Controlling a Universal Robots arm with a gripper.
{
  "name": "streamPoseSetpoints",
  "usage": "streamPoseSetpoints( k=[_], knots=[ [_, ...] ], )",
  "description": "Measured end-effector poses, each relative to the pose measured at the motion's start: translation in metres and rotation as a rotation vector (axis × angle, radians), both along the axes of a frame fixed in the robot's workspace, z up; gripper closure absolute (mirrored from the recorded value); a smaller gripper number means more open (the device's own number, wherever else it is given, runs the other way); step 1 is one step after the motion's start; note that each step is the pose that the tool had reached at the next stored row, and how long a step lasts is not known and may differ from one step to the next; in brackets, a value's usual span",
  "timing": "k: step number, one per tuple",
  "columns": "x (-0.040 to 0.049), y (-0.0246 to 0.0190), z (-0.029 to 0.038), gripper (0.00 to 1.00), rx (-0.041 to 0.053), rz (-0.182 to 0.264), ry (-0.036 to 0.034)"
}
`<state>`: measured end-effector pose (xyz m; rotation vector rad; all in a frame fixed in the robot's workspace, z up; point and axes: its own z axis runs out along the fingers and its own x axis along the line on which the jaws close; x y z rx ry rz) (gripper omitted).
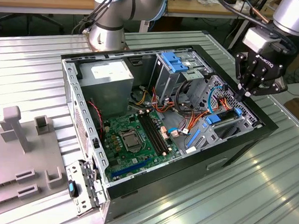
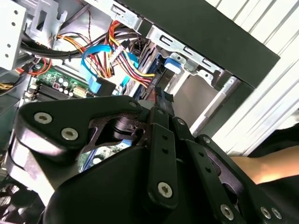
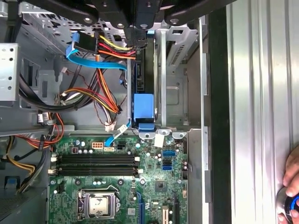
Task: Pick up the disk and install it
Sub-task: 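Insert the second disk wire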
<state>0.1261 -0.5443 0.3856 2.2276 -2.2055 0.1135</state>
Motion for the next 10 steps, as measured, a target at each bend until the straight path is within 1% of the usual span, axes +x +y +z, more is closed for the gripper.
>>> streamPoseSetpoints(
  k=[5, 6, 7, 8, 9, 10],
  knots=[
    [0.0, 0.0003, 0.0152, 0.89, 0.0, 0.0, 0.0],
    [0.0, 0.0006, 0.0167, 0.89, -0.0004, 0.0, 0.0],
    [0.0, 0.0016, 0.0174, 0.89, -0.0034, 0.0, -0.0001],
    [0.0, 0.0032, 0.0174, 0.89, -0.0165, 0.0, 0.0],
    [0.0, 0.0075, 0.0174, 0.89, -0.0421, 0.001, 0.0],
    [0.0, 0.0129, 0.0174, 0.89, -0.0594, 0.002, 0.0]
  ],
)
